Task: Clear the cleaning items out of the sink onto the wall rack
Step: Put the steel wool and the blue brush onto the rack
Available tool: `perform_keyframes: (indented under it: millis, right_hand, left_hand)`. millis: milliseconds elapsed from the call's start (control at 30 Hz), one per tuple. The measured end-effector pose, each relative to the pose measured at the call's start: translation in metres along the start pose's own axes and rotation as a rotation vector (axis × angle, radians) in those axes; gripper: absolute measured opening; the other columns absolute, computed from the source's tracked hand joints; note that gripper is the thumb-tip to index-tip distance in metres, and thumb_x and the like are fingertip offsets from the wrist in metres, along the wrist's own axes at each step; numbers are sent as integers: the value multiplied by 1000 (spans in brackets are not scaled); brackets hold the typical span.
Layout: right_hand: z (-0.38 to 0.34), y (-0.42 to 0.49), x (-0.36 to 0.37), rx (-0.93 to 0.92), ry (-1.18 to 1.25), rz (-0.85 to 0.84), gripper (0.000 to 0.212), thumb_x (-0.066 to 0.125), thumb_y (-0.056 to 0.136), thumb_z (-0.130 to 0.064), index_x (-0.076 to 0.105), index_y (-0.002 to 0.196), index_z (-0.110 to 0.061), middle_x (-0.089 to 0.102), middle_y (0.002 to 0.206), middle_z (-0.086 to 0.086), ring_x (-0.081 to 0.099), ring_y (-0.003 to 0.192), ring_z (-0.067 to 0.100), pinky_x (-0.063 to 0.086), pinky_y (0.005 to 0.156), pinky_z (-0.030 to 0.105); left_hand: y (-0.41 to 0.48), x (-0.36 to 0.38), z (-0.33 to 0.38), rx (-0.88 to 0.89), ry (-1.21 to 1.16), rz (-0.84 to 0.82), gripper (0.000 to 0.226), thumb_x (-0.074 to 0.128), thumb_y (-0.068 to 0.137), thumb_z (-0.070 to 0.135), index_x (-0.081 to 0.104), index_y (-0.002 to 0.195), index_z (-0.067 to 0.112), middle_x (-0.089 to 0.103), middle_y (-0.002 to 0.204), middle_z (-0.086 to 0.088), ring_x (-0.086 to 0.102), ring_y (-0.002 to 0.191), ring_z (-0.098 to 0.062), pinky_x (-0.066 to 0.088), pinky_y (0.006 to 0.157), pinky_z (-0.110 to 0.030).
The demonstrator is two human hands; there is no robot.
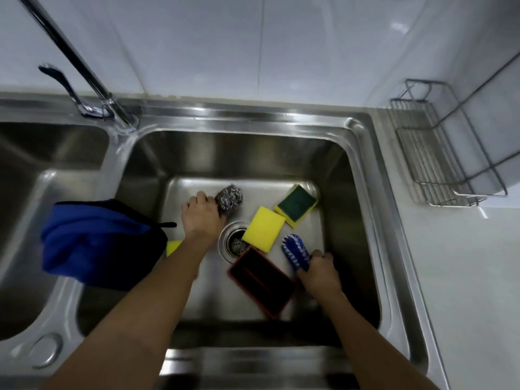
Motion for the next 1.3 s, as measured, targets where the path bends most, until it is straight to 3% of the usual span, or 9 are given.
perform_keyframes:
  millis: [233, 433, 500, 567, 633, 733, 900, 1033, 1300]
  right_hand:
    - [-39, -46, -71, -110, 82, 159, 44, 54, 89, -36, 46, 125, -13, 55, 127, 12, 58, 115, 33, 48, 92, 40]
    - [-77, -84, -175, -316, 221, 441, 52, 50, 92, -31, 32, 139, -23, 56, 131, 10, 60, 110, 33, 51, 90, 45]
    - [-86, -99, -211, -369, 254, 565, 52, 47, 94, -30, 28, 142, -28, 55, 132, 10, 60, 110, 33, 51, 88, 46]
    - [-94, -114, -247, -428, 276, 659, 53, 44, 96, -32, 24, 145, -31, 55, 127, 14, 59, 108, 35, 51, 90, 49]
    - [-97, -129, -285, -477, 308, 750, 53, 42, 97, -31, 22, 146, -34, 55, 122, 16, 59, 106, 36, 51, 90, 50]
    - [-94, -151, -338, -533, 380, 892, 53, 44, 97, -29, 23, 144, -38, 56, 119, 16, 60, 102, 36, 53, 88, 50]
    - [-70, -176, -410, -538, 432, 1115, 50, 51, 94, -25, 34, 140, -33, 61, 115, 17, 61, 98, 35, 55, 85, 47]
    - [-36, -176, -443, -397, 400, 1145, 47, 49, 95, -21, 37, 141, -25, 60, 117, 23, 59, 102, 41, 51, 86, 47]
    - [-18, -154, -455, -304, 286, 905, 47, 52, 91, -21, 44, 138, -25, 59, 126, 19, 57, 113, 39, 48, 96, 43]
  left_hand:
    - [-31, -68, 10, -137, -555, -65, 41, 55, 90, 35, 54, 112, 1, 64, 116, -25, 61, 109, -41, 49, 88, -43]
    - [-31, -196, 64, 23, -1102, 0, 46, 62, 90, 32, 47, 125, 6, 66, 113, -20, 67, 98, -39, 51, 76, -36]
    - [-34, -231, 80, 77, -1272, 17, 50, 61, 91, 32, 38, 130, 12, 65, 115, -21, 68, 91, -37, 57, 78, -47]
    - [-37, -262, 97, 151, -1356, 14, 48, 57, 93, 31, 31, 131, 16, 65, 107, -22, 67, 80, -34, 58, 73, -50]
    - [-43, -295, 114, 249, -1430, 28, 46, 52, 97, 26, 26, 133, 17, 64, 100, -18, 63, 74, -28, 56, 72, -43]
    - [-52, -337, 140, 343, -1516, 52, 43, 48, 99, 23, 26, 136, 19, 60, 106, -16, 61, 80, -26, 55, 78, -47]
    - [-66, -381, 184, 393, -1703, -115, 50, 46, 97, 8, 23, 137, 27, 57, 107, -14, 60, 73, -21, 53, 58, -36]
    - [-76, -397, 218, 425, -1747, -193, 53, 41, 95, 2, 23, 138, 27, 56, 115, -17, 59, 75, -21, 53, 62, -36]
    - [-85, -397, 256, 435, -1774, -245, 53, 40, 93, 1, 25, 136, 28, 55, 112, -13, 58, 84, -21, 53, 69, -35]
Point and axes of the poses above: each hand's wrist, its own y-axis towards the middle knuckle, its own x-axis out of the palm, z = x × y, the point moved 3 cm from there along y, towards the middle knuckle
